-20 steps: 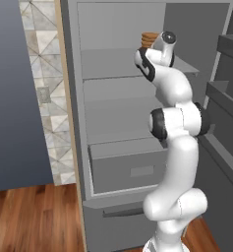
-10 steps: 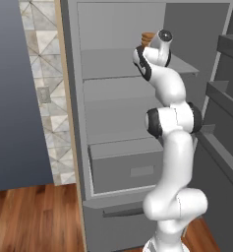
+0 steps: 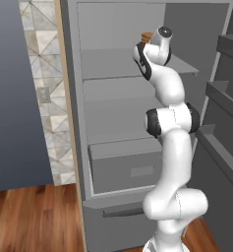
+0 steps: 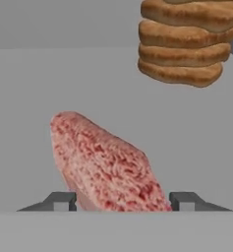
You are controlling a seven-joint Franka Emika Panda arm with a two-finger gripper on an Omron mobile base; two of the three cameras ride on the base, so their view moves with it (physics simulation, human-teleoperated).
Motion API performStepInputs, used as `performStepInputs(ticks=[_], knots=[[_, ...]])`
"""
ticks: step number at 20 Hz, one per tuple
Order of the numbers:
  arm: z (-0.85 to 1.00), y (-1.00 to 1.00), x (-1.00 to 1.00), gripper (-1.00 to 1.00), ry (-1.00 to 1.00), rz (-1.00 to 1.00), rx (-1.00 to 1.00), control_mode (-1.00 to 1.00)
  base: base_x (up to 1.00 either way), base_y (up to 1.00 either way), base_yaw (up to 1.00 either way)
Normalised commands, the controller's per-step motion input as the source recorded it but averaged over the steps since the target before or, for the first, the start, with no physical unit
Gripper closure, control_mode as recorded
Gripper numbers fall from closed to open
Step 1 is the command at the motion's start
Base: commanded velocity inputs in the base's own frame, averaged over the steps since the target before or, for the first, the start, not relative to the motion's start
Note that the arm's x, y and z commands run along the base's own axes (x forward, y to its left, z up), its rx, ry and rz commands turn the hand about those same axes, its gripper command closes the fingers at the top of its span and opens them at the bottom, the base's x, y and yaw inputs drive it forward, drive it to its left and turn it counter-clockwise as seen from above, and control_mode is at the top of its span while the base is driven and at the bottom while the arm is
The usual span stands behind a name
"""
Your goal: Take the steak from the fridge and place it on the digital scale on the counter by the fridge. Wait a few seconds for a reading, then move it to the plate on the dining counter.
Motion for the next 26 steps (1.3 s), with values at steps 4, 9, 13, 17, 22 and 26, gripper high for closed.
performStepInputs(ticks=[4,9,13,17,22,26], knots=[[-0.64,0.26,-0.42,1.00,0.00,0.00,0.00,-1.00,0.00,0.00,0.00],[-0.57,0.41,-0.89,1.00,-0.09,0.00,0.00,-1.00,0.00,0.00,0.00],[-0.50,0.42,-1.00,1.00,-0.12,0.00,0.00,-1.00,0.00,0.00,0.00],[-0.41,0.34,-1.00,1.00,-0.18,0.00,0.00,-1.00,0.00,0.00,0.00],[-0.14,0.27,-1.00,1.00,-0.30,0.00,0.01,-1.00,0.00,0.00,0.00],[0.34,0.14,-1.00,1.00,-0.16,-0.04,0.08,-1.00,0.00,0.00,0.00]])
